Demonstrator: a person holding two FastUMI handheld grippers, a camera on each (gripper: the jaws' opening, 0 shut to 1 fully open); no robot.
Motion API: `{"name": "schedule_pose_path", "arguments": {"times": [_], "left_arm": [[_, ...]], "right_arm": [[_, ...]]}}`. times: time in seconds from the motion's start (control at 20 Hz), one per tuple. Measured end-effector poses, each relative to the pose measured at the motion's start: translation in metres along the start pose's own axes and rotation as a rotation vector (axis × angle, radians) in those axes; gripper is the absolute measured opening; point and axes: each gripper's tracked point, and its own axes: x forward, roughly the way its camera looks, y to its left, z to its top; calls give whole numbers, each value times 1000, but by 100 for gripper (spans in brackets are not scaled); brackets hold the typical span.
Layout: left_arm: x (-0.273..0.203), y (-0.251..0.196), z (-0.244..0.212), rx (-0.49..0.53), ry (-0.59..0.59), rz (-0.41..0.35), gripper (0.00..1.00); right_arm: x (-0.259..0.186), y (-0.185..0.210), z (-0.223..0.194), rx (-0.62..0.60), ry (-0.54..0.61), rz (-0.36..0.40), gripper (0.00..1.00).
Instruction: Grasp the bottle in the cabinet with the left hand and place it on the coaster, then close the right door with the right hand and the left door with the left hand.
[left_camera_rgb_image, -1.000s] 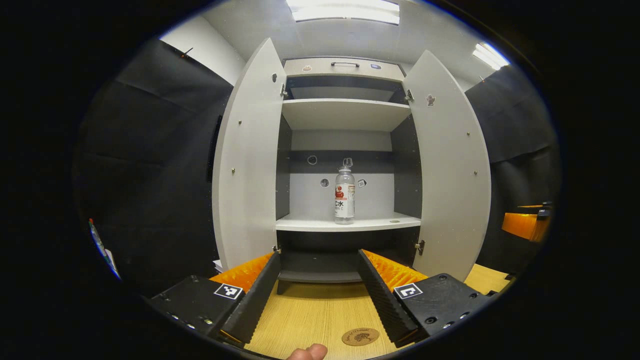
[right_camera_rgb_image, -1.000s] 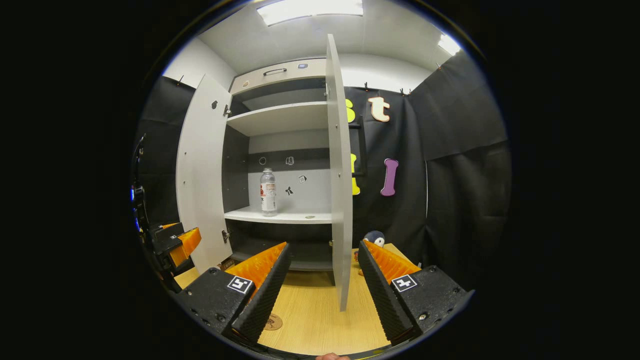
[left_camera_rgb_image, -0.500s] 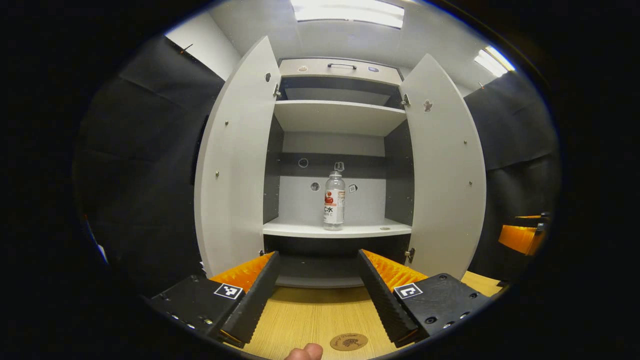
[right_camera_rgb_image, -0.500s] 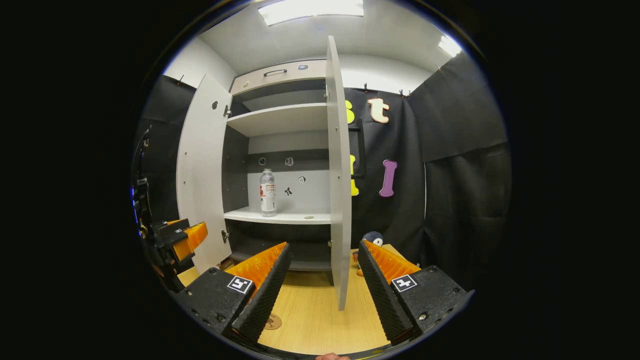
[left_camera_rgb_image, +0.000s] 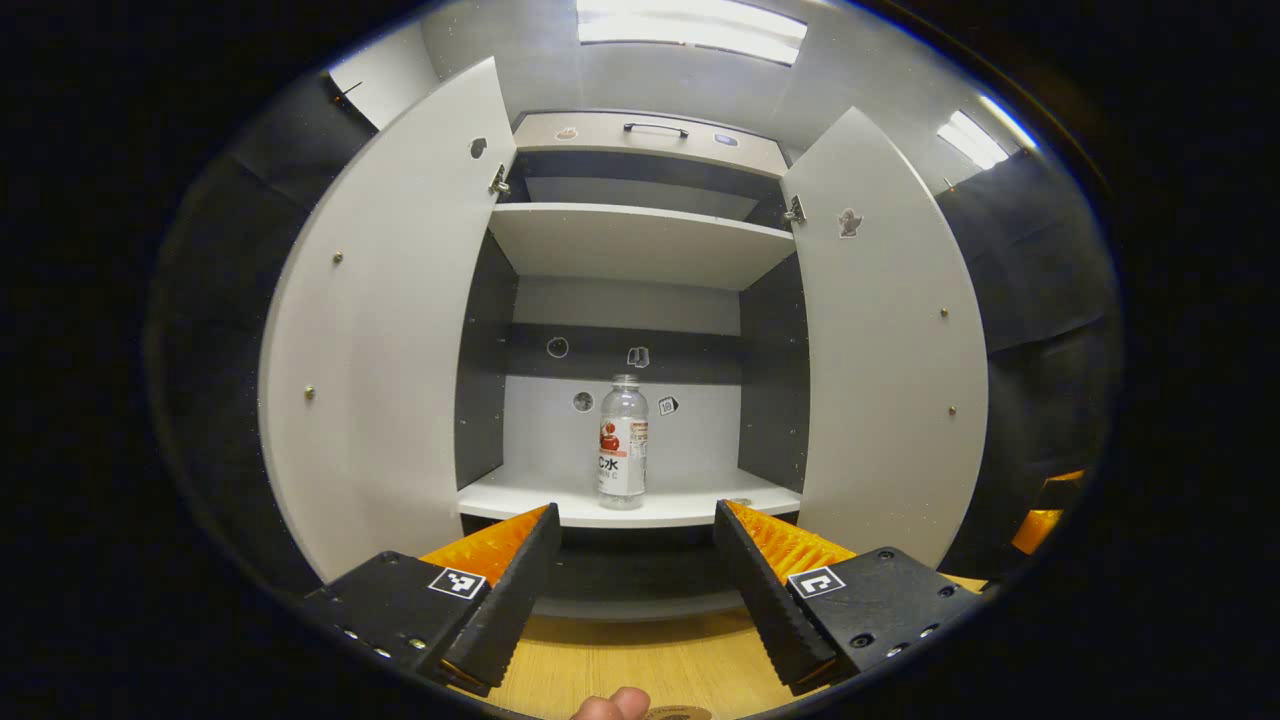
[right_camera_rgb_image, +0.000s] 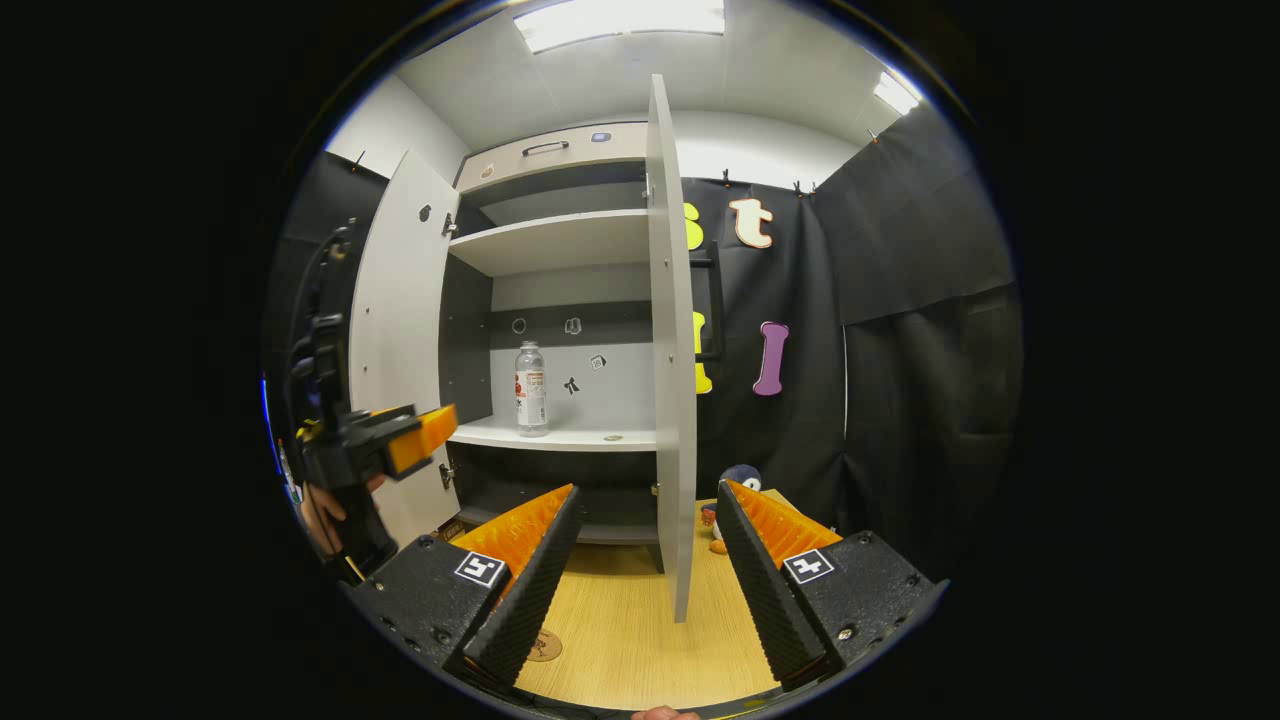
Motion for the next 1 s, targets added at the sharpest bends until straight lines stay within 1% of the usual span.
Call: {"name": "schedule_pose_path", "arguments": {"times": [0.15,0.2,0.25,0.3,0.55,0.75,1.0], "left_arm": [[48,5,8,-18,-9,4,94],[62,5,10,-23,-12,3,91],[75,4,13,-23,-17,1,94],[88,4,14,-16,-19,-2,95],[152,12,7,1,-4,19,95],[193,27,-1,33,14,47,95],[229,36,-14,32,40,68,95]], "right_arm": [[-1,-4,3,0,-9,-17,83],[-1,-6,5,-2,-11,-26,83],[0,-8,5,-4,-10,-37,83],[2,-11,5,-4,-9,-46,83],[7,-26,2,0,10,-99,83],[10,-36,3,-4,16,-141,83],[14,-43,2,-2,26,-176,83]]}}
